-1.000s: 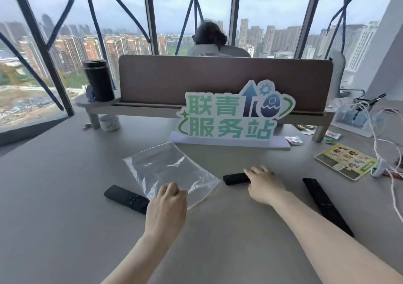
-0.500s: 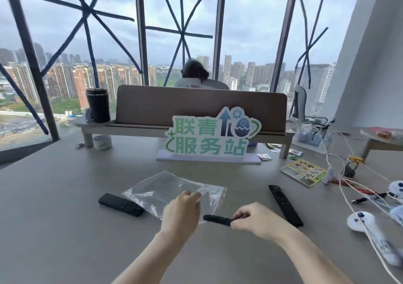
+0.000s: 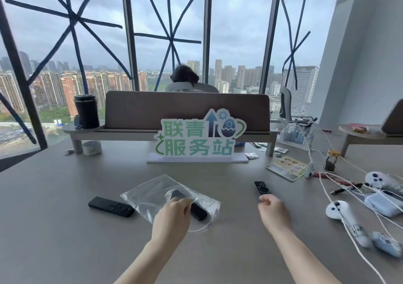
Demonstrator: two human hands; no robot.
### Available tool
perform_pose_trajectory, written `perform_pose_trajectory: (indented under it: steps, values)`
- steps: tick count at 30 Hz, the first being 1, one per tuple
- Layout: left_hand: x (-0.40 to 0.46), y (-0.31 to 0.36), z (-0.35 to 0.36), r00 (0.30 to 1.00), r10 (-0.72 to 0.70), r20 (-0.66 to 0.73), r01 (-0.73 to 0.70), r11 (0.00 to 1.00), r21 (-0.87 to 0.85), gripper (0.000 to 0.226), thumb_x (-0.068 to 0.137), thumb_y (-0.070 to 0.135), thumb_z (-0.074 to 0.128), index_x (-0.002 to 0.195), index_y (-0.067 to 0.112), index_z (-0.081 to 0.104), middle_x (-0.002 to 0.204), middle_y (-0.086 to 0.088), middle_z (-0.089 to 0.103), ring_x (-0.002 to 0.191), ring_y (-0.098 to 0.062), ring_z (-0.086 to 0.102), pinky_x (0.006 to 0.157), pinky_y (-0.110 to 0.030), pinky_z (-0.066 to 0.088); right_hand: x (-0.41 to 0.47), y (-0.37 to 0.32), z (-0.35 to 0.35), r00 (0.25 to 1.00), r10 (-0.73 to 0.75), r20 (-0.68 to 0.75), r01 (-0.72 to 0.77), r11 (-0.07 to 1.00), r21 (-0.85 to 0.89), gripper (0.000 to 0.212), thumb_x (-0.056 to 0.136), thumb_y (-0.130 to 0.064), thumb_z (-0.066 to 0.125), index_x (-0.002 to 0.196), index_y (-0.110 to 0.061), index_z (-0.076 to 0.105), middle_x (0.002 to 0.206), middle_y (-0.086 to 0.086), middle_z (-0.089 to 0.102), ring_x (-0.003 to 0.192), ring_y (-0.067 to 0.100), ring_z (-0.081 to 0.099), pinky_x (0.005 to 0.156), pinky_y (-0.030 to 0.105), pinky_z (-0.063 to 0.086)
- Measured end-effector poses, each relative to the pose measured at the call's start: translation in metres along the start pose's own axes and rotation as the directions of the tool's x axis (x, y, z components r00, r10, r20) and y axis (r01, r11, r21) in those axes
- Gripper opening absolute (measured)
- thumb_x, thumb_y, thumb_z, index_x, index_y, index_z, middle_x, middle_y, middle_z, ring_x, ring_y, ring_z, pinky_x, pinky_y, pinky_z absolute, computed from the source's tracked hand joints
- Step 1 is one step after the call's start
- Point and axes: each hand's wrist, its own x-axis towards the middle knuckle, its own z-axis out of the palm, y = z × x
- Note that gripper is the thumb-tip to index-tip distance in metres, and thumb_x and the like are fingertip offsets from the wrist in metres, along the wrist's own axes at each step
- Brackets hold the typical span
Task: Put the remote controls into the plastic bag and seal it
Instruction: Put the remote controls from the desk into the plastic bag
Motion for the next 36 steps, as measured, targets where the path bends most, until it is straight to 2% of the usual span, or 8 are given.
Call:
perform_pose_trajectory:
  steps: [5, 10, 13, 17, 22, 25, 30, 36]
  values:
    - [-0.001, 0.002, 0.001, 1.000, -0.010, -0.021, 0.010, 1.000, -0.023, 0.033, 0.092, 0.029, 0.044, 0.118, 0.041, 0.062, 0.118, 0.012, 0.066, 0.102, -0.022, 0.063, 0.078, -0.033, 0.050, 0.038, 0.024, -0.023, 0.994, 0.079, -0.078, -0.103, 0.921, -0.375, 0.051, 0.091, -0.047, 0.051, 0.125, -0.009, 0.054, 0.132, 0.016, 0.048, 0.118, 0.036, 0.053, 0.090, 0.044, 0.045]
    - [-0.006, -0.004, 0.002, 0.999, -0.032, -0.016, 0.032, 0.999, -0.004, 0.029, 0.092, 0.031, 0.045, 0.110, 0.041, 0.066, 0.110, 0.014, 0.069, 0.096, -0.021, 0.063, 0.073, -0.030, 0.048, 0.045, 0.031, -0.011, 0.990, 0.139, 0.022, -0.115, 0.887, -0.448, 0.032, 0.085, -0.040, 0.055, 0.102, -0.014, 0.059, 0.103, 0.008, 0.066, 0.085, 0.029, 0.060, 0.076, 0.034, 0.048]
    - [-0.005, -0.012, 0.002, 0.998, -0.061, -0.013, 0.061, 0.998, 0.011, 0.026, 0.092, 0.034, 0.044, 0.096, 0.032, 0.069, 0.096, 0.009, 0.070, 0.081, -0.022, 0.060, 0.069, -0.032, 0.051, 0.034, 0.022, -0.008, 0.982, 0.112, 0.154, -0.076, 0.973, -0.220, 0.026, 0.081, -0.036, 0.053, 0.080, -0.011, 0.059, 0.072, 0.007, 0.063, 0.063, 0.026, 0.060, 0.057, 0.029, 0.039]
    - [0.003, -0.007, 0.003, 0.996, -0.092, -0.023, 0.092, 0.996, 0.007, 0.028, 0.092, 0.034, 0.042, 0.091, 0.028, 0.069, 0.086, 0.005, 0.071, 0.073, -0.022, 0.057, 0.060, -0.032, 0.043, 0.005, 0.002, -0.033, 0.887, 0.114, 0.448, -0.286, 0.897, 0.337, 0.030, 0.091, -0.026, 0.049, 0.069, -0.008, 0.057, 0.043, 0.000, 0.031, 0.031, 0.012, 0.019, 0.036, 0.016, 0.014]
    - [0.006, 0.009, -0.001, 0.993, -0.114, -0.033, 0.114, 0.993, -0.004, 0.030, 0.093, 0.031, 0.040, 0.086, 0.019, 0.067, 0.085, 0.003, 0.069, 0.081, -0.024, 0.058, 0.064, -0.034, 0.020, -0.041, -0.016, -0.049, 0.660, 0.067, 0.749, -0.277, 0.947, 0.160, 0.030, 0.089, -0.027, 0.048, 0.069, -0.009, 0.060, 0.044, -0.004, 0.020, 0.036, 0.011, 0.011, 0.041, 0.022, 0.008]
    - [0.002, 0.011, -0.003, 0.995, -0.097, -0.021, 0.096, 0.995, -0.015, 0.031, 0.092, 0.029, 0.040, 0.071, 0.015, 0.057, 0.071, 0.001, 0.064, 0.070, -0.024, 0.053, 0.063, -0.034, 0.023, -0.060, -0.033, -0.016, 0.608, 0.091, 0.789, -0.231, 0.971, 0.066, 0.030, 0.091, -0.033, 0.055, 0.067, -0.016, 0.057, 0.045, -0.006, 0.028, 0.038, 0.010, 0.015, 0.040, 0.022, 0.010]
    - [0.003, -0.006, -0.009, 0.991, -0.131, -0.023, 0.128, 0.986, -0.103, 0.027, 0.090, 0.032, 0.045, 0.079, 0.020, 0.067, 0.069, 0.002, 0.068, 0.069, -0.023, 0.060, 0.060, -0.032, 0.046, -0.078, -0.044, 0.050, 0.768, -0.026, 0.640, -0.211, 0.933, 0.291, 0.018, 0.094, -0.025, 0.060, 0.080, -0.016, 0.067, 0.066, 0.002, 0.067, 0.039, 0.012, 0.029, 0.037, 0.017, 0.018]
    - [0.020, -0.025, -0.034, 0.967, -0.254, 0.005, 0.234, 0.885, -0.403, 0.021, 0.088, 0.025, 0.055, 0.078, 0.018, 0.072, 0.066, -0.003, 0.069, 0.061, -0.021, 0.060, 0.063, -0.031, 0.048, -0.079, -0.019, 0.056, 0.960, -0.058, 0.272, -0.067, 0.901, 0.428, 0.028, 0.085, -0.001, 0.053, 0.070, -0.014, 0.072, 0.057, 0.001, 0.068, 0.046, 0.014, 0.042, 0.049, 0.025, 0.028]
